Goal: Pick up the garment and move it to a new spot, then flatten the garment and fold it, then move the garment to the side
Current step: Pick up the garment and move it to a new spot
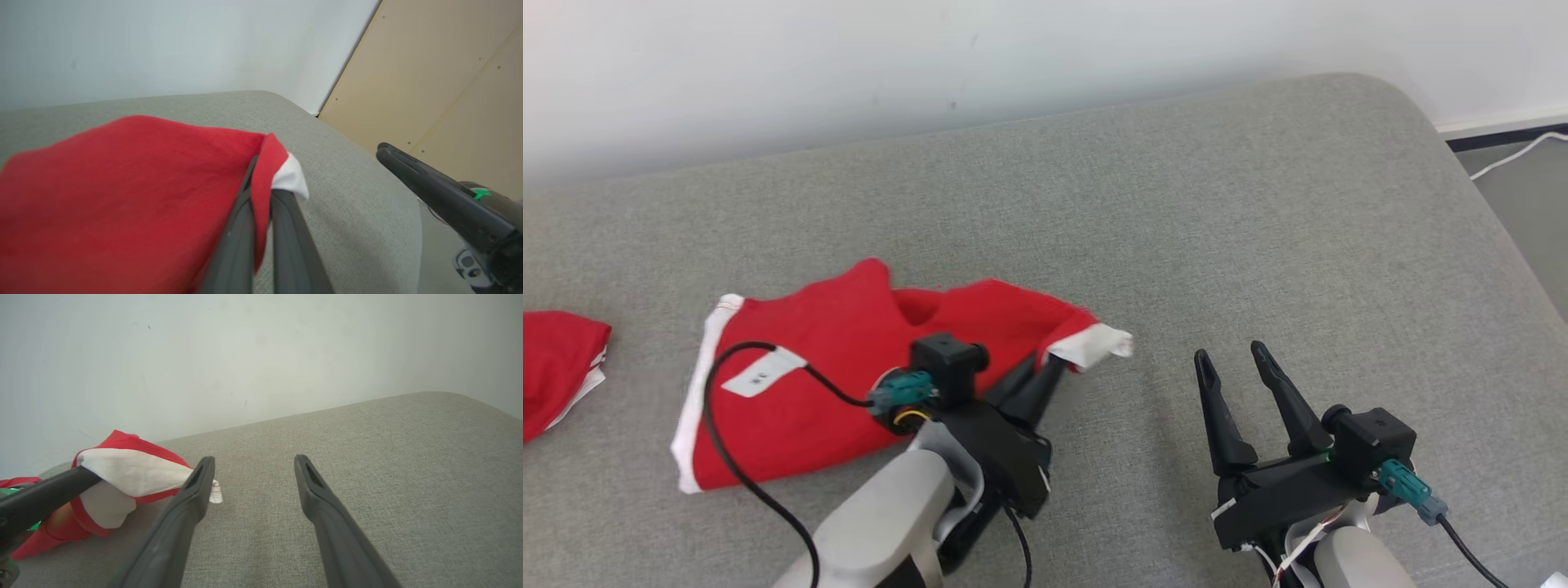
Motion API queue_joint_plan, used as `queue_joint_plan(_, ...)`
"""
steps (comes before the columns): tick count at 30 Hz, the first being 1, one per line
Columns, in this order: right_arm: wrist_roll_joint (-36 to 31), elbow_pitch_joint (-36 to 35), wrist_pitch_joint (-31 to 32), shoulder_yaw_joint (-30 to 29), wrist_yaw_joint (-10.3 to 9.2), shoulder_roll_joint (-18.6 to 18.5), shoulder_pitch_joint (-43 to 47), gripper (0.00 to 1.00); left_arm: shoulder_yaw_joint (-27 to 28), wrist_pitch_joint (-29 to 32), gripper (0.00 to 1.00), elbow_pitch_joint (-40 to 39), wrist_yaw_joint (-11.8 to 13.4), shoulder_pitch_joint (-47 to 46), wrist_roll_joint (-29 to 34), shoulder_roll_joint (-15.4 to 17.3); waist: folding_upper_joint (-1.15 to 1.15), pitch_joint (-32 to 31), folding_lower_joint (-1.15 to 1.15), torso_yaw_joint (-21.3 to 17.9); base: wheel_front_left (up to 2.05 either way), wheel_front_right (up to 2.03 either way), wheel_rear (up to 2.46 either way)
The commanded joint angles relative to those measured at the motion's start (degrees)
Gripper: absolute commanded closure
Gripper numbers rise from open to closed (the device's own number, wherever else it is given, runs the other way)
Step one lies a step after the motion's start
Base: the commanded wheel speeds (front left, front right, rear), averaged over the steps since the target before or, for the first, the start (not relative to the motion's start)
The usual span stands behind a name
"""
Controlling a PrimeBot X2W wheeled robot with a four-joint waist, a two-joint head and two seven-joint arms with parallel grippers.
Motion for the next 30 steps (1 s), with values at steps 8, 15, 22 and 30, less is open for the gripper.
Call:
queue_joint_plan(8, 0.5, 0.4, 0.0, 0.3, 0.04, 0.0, -0.2, 0.0, -4.6, -0.1, 0.75, -2.4, 0.0, -0.7, -0.9, 0.0, 0.0, -0.3, 0.0, -1.3, 0.0, 0.0, 0.0)
queue_joint_plan(15, 0.3, 0.1, 0.0, -1.0, 0.04, -0.2, 0.6, 0.0, -3.1, -0.1, 0.0, 0.9, 0.0, 0.7, 0.8, 0.0, 0.0, -0.4, 0.0, -0.5, 0.0, 0.0, 0.0)
queue_joint_plan(22, 0.1, 0.0, 0.0, -1.7, 0.04, -0.1, 0.5, 0.0, 3.9, -0.1, 0.0, 1.7, 1.5, 3.3, 4.5, 0.1, 0.0, -1.1, 0.0, 1.6, 0.0, 0.0, 0.0)
queue_joint_plan(30, 0.0, 0.2, 0.0, -1.7, 0.04, -0.9, 1.2, 0.0, 16.5, -0.1, 0.0, -1.0, 4.1, 10.1, 14.2, 0.9, 0.0, -2.9, 0.0, 5.1, 0.0, 0.0, 0.0)
